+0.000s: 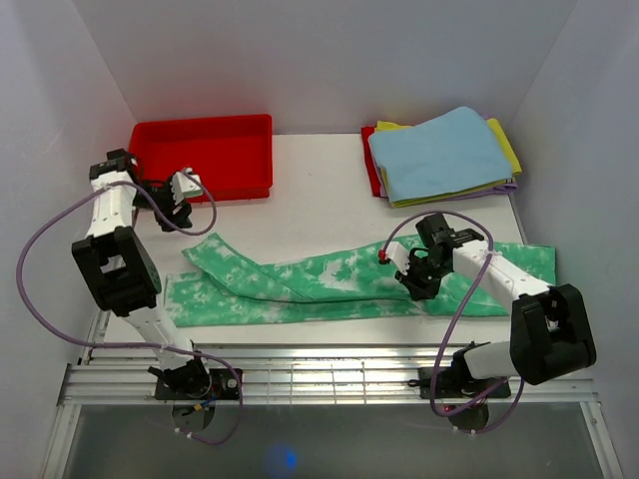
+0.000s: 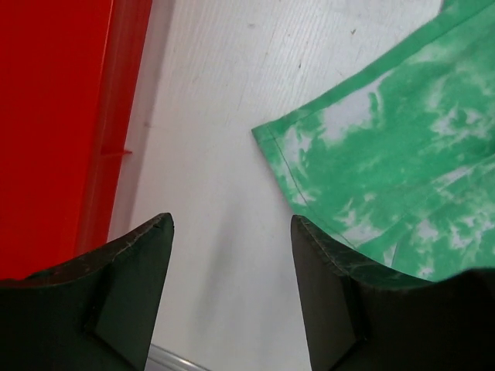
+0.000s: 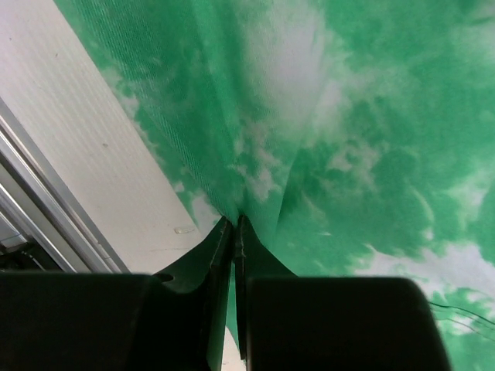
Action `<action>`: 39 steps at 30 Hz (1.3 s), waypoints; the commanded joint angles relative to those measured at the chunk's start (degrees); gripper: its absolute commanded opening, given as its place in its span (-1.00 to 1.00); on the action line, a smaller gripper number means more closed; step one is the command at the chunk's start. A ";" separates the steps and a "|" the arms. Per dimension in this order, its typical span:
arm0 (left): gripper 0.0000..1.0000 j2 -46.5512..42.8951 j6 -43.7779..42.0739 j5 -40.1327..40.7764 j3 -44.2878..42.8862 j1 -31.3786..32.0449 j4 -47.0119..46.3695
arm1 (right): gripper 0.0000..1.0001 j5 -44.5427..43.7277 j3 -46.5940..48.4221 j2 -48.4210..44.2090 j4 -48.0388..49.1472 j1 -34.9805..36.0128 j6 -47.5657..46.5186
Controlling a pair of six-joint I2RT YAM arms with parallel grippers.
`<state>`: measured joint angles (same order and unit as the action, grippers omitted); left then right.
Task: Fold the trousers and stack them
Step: Fold the trousers
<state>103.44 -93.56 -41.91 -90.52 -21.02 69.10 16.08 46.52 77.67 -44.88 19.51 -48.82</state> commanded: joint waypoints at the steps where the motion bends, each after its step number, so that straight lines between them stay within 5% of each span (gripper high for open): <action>1: 0.42 5.18 7.94 2.00 -5.97 5.71 2.27 | -0.84 -0.70 -2.39 -1.56 -1.70 -0.35 -1.54; 5: 0.39 11.25 11.64 5.95 -11.33 9.76 1.91 | -0.84 -0.26 -3.45 -1.20 -1.35 -0.35 -1.63; 13: 0.39 19.60 2.34 12.55 -17.94 14.69 10.26 | -0.84 0.71 -3.54 -0.41 -0.73 -0.26 -0.75; 22: 0.43 20.22 -0.92 15.63 -12.58 15.92 8.77 | -0.84 1.15 -2.31 0.82 -0.82 -0.26 -0.31; 32: 0.41 18.29 -0.31 20.99 -0.02 18.82 -2.99 | -0.84 1.24 -2.23 1.70 -0.56 -0.26 -0.05; 34: 0.30 17.68 -0.57 22.39 4.36 18.91 -4.32 | -0.85 0.89 -2.05 1.87 -0.47 -0.35 -0.05; 38: -0.70 14.96 0.30 25.74 9.31 18.82 -6.17 | -0.84 0.54 -1.35 2.05 -0.47 -0.35 0.21; 39: -0.78 14.17 0.65 25.56 9.66 18.64 -6.08 | -0.84 0.36 -0.48 2.05 -0.56 -0.35 0.47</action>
<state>116.86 -93.25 -20.34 -85.21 -2.31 63.40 16.86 43.51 79.24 -43.77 19.51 -49.25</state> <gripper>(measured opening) 0.167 0.083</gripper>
